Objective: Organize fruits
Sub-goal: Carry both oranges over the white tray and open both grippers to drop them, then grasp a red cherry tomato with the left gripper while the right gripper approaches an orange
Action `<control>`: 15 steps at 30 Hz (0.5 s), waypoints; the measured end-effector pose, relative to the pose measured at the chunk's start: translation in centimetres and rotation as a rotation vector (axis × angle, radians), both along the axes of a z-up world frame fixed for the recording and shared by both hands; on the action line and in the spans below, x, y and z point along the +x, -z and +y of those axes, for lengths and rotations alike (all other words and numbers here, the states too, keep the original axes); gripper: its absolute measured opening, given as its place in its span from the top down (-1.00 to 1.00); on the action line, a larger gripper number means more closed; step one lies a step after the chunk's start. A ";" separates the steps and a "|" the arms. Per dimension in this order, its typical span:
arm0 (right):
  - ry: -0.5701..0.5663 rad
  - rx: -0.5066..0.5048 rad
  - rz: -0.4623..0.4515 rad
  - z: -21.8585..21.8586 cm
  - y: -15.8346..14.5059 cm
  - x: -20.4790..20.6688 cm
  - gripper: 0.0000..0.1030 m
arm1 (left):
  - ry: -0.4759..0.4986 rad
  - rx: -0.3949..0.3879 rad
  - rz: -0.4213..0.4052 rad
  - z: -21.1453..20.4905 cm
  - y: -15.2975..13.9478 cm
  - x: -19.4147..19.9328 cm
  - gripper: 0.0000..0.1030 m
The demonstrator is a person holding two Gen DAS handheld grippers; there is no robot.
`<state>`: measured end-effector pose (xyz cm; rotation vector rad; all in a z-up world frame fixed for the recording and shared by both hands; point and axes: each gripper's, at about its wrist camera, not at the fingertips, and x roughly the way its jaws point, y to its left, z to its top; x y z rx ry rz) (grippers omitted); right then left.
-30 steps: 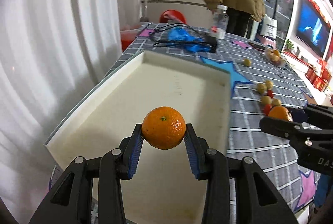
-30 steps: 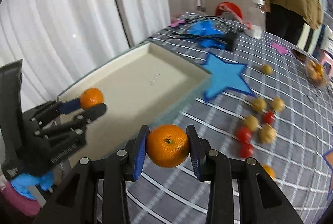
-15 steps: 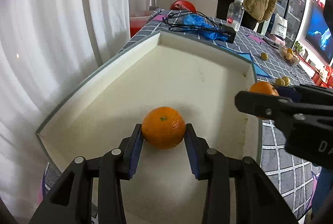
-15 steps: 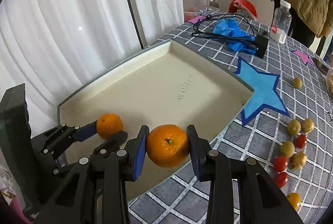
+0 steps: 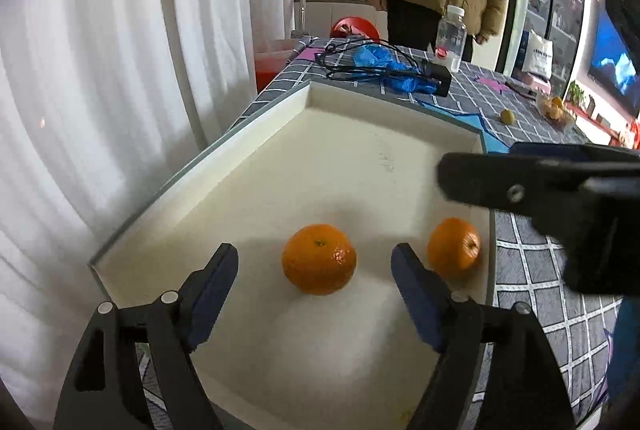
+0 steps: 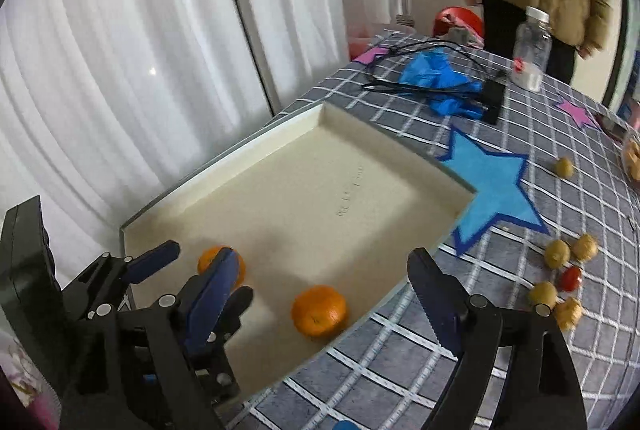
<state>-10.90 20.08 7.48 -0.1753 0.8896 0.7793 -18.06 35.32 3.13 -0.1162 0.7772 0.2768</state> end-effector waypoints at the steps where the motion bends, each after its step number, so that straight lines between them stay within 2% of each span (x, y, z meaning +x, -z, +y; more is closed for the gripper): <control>1: 0.013 0.006 0.007 -0.6 0.0 0.1 -0.96 | 0.006 -0.001 0.002 -0.2 -0.1 0.0 -0.59; 7: 0.096 0.023 0.007 -5.9 -0.3 0.4 -1.00 | 0.072 -0.011 -0.011 -2.7 -1.4 -0.4 -0.59; 15: 0.265 -0.133 -0.022 -14.6 2.4 1.2 -1.00 | 0.238 -0.028 0.010 -9.3 -2.9 1.2 -0.59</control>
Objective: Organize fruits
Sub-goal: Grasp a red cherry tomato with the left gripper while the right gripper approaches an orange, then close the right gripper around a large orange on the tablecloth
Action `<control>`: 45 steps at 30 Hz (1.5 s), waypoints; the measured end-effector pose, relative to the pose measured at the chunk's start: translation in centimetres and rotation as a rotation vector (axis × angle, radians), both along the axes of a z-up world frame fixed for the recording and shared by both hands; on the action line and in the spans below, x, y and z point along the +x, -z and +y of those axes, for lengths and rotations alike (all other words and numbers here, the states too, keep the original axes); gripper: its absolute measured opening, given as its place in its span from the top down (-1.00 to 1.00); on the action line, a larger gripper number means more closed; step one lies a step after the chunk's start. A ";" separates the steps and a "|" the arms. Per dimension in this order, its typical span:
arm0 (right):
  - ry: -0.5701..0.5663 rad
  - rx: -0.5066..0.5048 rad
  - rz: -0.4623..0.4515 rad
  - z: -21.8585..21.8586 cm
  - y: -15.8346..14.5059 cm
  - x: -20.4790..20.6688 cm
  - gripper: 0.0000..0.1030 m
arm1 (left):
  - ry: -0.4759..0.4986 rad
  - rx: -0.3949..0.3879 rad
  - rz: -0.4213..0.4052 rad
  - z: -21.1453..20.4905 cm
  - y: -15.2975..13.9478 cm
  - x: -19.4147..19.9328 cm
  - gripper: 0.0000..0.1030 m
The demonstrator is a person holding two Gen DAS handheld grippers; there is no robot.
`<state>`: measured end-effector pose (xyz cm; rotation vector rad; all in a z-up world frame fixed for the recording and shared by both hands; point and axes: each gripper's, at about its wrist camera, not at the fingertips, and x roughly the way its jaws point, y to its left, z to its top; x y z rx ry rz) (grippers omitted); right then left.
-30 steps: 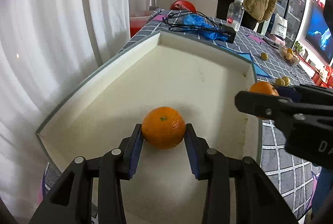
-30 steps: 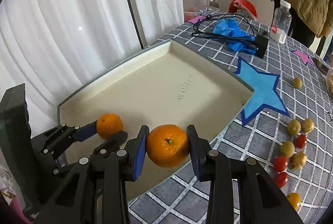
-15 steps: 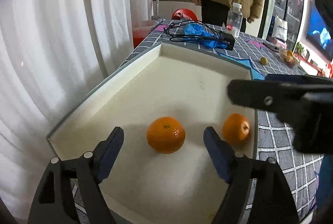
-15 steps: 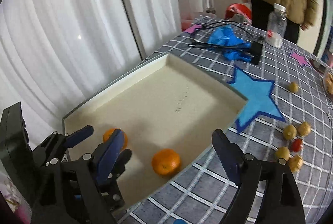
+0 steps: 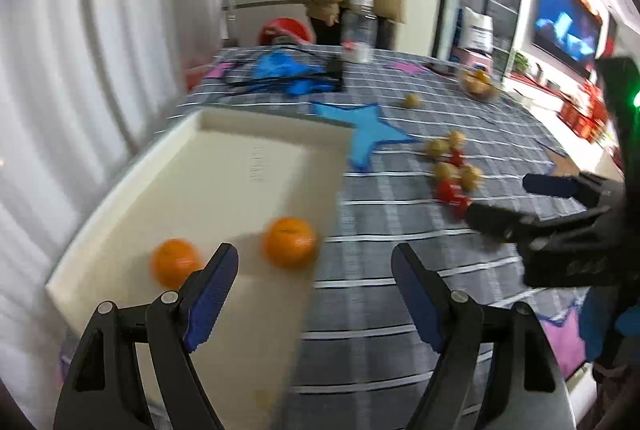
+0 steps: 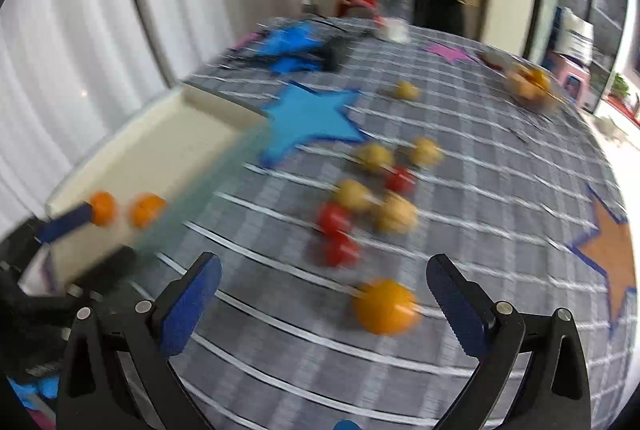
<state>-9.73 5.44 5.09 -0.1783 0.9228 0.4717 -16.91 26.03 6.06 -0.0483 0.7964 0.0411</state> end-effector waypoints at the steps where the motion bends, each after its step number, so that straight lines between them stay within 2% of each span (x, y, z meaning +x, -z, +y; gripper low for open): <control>1: 0.012 -0.015 0.000 -0.7 0.4 -0.1 -1.00 | 0.016 -0.001 0.007 -0.8 0.0 0.3 -0.59; 5: 0.068 -0.093 0.006 -4.7 2.0 -0.1 -1.00 | 0.078 0.009 0.045 -4.9 0.8 2.5 -0.59; 8: 0.097 -0.115 0.008 -7.2 3.0 -0.3 -1.00 | 0.104 0.004 0.088 -7.1 1.7 4.4 -0.59; 11: 0.123 -0.098 0.035 -8.9 4.1 -0.4 -1.00 | 0.111 -0.002 0.123 -8.8 2.9 6.0 -0.59; 12: 0.127 -0.059 0.022 -9.7 4.2 -0.6 -1.00 | 0.110 -0.003 0.134 -9.3 3.2 6.5 -0.59; 14: 0.132 -0.060 0.010 -9.8 4.2 -0.6 -1.00 | 0.100 -0.004 0.154 -10.1 3.8 7.4 -0.58; 18: 0.127 -0.056 0.006 -9.8 4.0 -0.7 -1.00 | 0.071 -0.022 0.194 -10.7 4.7 8.7 -0.42; 22: 0.125 -0.054 0.005 -9.8 4.1 -0.6 -1.00 | 0.040 -0.006 0.192 -11.1 4.8 9.6 -0.36; 25: 0.125 -0.054 0.006 -9.8 4.1 -0.6 -1.00 | 0.035 0.019 0.184 -11.4 4.7 10.0 -0.12; 27: 0.125 -0.054 0.006 -9.8 4.1 -0.7 -1.00 | 0.048 0.028 0.175 -11.5 4.5 10.0 0.32; 29: 0.124 -0.056 0.006 -9.7 4.1 -0.7 -1.00 | 0.057 0.038 0.170 -11.4 4.5 9.6 0.56; 37: 0.115 -0.060 0.006 -9.4 4.1 -0.8 -1.00 | 0.048 0.054 0.126 -8.5 4.4 6.0 0.56; 45: 0.014 -0.042 0.015 -5.4 3.8 0.1 -1.00 | 0.027 0.063 0.085 -7.0 4.7 4.7 0.54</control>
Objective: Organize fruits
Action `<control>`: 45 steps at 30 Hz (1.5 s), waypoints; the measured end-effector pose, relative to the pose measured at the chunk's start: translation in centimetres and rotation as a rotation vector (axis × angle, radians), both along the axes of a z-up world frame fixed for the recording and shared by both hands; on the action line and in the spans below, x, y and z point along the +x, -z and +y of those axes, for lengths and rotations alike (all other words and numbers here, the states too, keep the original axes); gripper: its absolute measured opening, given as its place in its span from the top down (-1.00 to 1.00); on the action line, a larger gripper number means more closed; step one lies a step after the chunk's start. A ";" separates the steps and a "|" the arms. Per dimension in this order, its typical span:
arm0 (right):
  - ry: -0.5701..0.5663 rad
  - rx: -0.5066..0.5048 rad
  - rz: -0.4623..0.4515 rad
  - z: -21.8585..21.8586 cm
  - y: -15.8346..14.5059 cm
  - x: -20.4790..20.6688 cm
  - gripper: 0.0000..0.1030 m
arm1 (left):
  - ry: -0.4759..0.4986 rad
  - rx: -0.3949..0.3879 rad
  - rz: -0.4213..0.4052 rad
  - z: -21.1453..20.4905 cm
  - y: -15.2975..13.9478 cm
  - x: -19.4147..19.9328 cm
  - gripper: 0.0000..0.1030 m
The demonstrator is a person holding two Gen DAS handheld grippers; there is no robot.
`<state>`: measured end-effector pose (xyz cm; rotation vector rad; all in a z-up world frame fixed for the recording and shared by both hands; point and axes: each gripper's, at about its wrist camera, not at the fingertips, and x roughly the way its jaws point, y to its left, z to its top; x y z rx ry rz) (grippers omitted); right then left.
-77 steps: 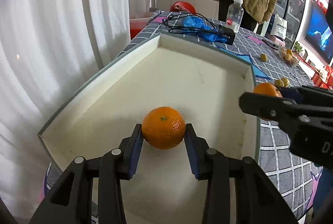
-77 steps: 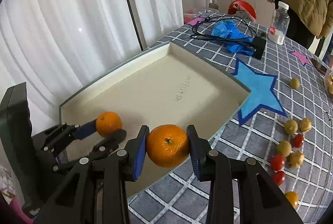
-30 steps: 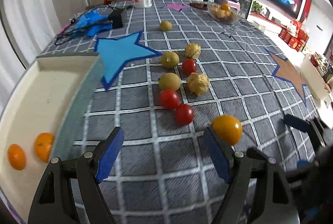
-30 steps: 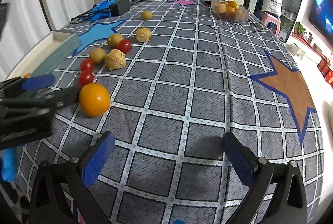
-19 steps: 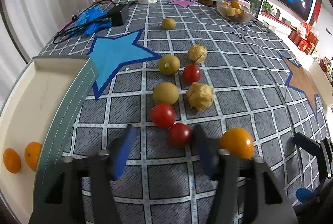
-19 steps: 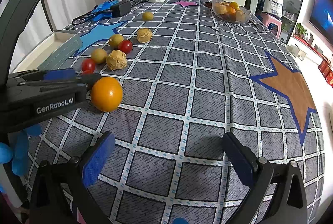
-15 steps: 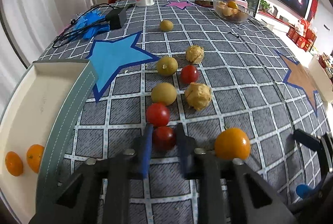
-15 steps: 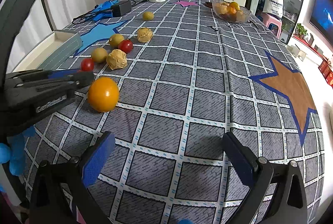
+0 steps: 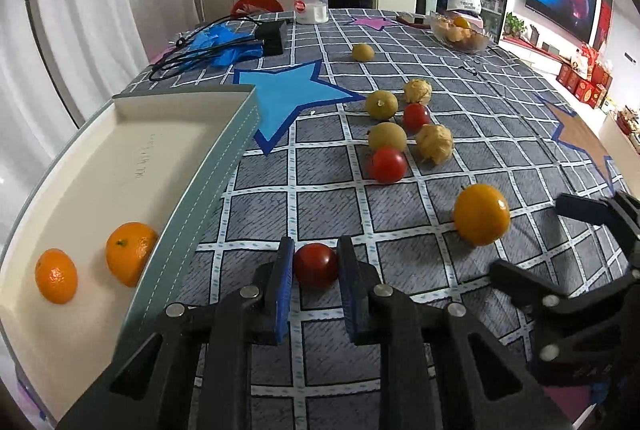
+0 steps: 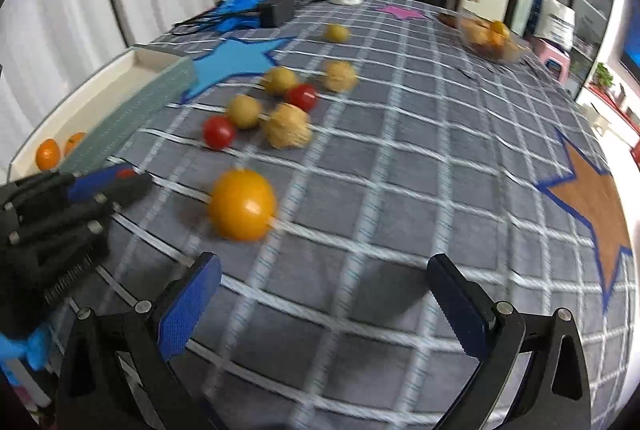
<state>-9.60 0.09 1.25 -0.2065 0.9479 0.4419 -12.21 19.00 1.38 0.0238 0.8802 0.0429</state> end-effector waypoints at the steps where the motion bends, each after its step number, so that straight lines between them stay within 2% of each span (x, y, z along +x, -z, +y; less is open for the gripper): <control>1: -0.013 -0.001 -0.008 0.7 -0.1 0.2 -1.00 | -0.001 -0.002 -0.003 0.0 0.0 -0.1 0.54; 5: -0.018 -0.047 -0.049 2.3 -0.2 0.5 -1.00 | -0.016 -0.012 -0.017 0.4 0.1 -0.1 0.53; 6: -0.021 -0.044 -0.045 2.4 -0.2 0.7 -0.92 | -0.023 -0.023 -0.020 0.7 0.1 0.0 0.53; 7: -0.026 -0.029 -0.034 2.5 -0.1 0.9 -0.78 | -0.026 -0.032 -0.022 0.9 0.1 0.0 0.54; 8: -0.030 -0.011 -0.019 2.6 0.0 1.1 -0.52 | -0.025 -0.029 -0.025 0.8 0.1 0.0 0.54; 9: -0.019 -0.012 -0.037 2.6 -0.1 1.1 -0.41 | -0.025 -0.024 -0.027 0.7 0.1 -0.1 0.54; 10: -0.024 -0.006 -0.033 2.7 -0.1 1.1 -0.14 | -0.024 -0.017 -0.029 0.6 0.1 -0.1 0.54; 11: -0.030 0.005 -0.035 2.7 -0.3 1.1 0.28 | -0.024 -0.014 -0.029 0.6 0.1 -0.1 0.54; 15: -0.011 0.033 -0.027 1.8 -0.6 0.9 0.30 | -0.021 -0.048 -0.031 1.0 0.2 -0.1 0.54; 19: 0.068 0.086 -0.045 -1.1 -1.0 0.2 0.30 | -0.019 -0.080 -0.037 1.4 0.2 -0.3 0.53; 23: 0.147 0.126 -0.074 -3.8 -0.9 -0.5 0.30 | -0.017 -0.081 -0.040 1.4 0.2 -0.3 0.53; 25: 0.175 0.190 -0.055 -5.1 -0.7 -0.5 0.30 | -0.014 -0.083 -0.042 1.4 0.2 -0.5 0.53; 28: 0.215 0.226 -0.043 -5.8 -0.6 -0.1 0.30 | -0.008 -0.063 -0.044 1.1 0.2 -0.5 0.53; 36: 0.230 0.270 -0.032 -6.7 -0.6 -0.2 0.30 | 0.007 -0.063 -0.047 1.0 0.2 -0.5 0.53; 45: 0.230 0.272 -0.032 -6.7 -0.6 -0.2 0.30 | 0.014 -0.062 -0.048 0.8 0.2 -0.5 0.53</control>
